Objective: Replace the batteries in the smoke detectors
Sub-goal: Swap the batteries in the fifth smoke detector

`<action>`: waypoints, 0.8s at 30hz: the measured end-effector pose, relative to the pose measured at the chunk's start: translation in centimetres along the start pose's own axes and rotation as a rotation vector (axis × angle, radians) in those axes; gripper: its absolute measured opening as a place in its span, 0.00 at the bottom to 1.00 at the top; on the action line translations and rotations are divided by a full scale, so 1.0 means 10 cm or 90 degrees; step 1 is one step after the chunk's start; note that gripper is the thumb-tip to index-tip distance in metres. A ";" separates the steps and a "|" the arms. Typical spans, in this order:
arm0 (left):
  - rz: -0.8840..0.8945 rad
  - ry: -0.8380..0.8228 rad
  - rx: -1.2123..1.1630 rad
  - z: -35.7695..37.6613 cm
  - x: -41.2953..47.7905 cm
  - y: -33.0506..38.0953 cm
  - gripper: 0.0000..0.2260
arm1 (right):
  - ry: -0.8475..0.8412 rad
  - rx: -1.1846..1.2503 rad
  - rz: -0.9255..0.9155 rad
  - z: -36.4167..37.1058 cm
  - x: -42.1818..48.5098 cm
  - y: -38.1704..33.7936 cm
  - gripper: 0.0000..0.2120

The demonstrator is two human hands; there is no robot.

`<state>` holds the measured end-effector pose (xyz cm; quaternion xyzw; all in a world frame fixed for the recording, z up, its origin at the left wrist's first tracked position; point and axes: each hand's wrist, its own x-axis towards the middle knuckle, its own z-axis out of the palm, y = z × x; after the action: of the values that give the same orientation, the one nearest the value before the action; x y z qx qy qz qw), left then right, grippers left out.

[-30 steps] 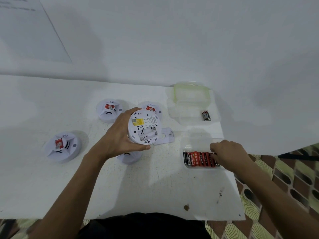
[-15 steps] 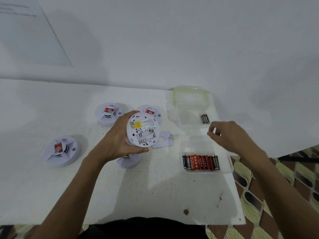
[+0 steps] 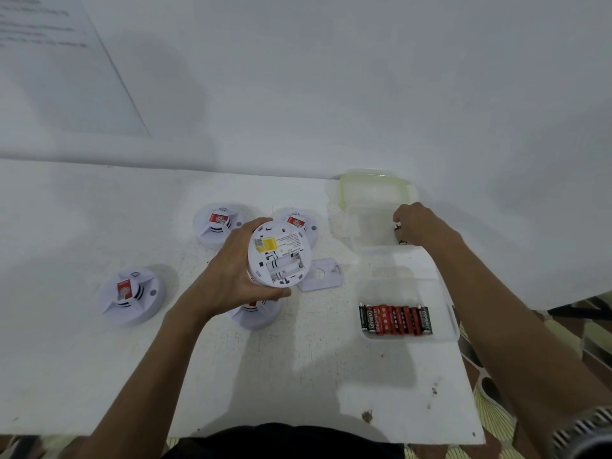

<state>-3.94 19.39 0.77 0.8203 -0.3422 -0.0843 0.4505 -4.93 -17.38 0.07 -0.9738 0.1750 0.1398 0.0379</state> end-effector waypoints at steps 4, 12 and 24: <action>0.001 0.004 0.008 0.01 -0.01 -0.04 0.43 | -0.013 -0.005 0.007 0.05 0.04 -0.02 0.10; -0.009 0.005 0.019 0.00 0.00 -0.08 0.45 | 0.042 0.168 -0.029 0.04 -0.09 -0.03 0.04; 0.005 0.005 0.003 0.02 0.02 -0.02 0.47 | 0.247 0.701 -0.325 -0.28 -1.34 -1.10 0.08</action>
<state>-3.76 19.23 0.53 0.8204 -0.3439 -0.0787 0.4499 -12.41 -3.05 6.88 -0.8305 -0.0124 -0.1630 0.5325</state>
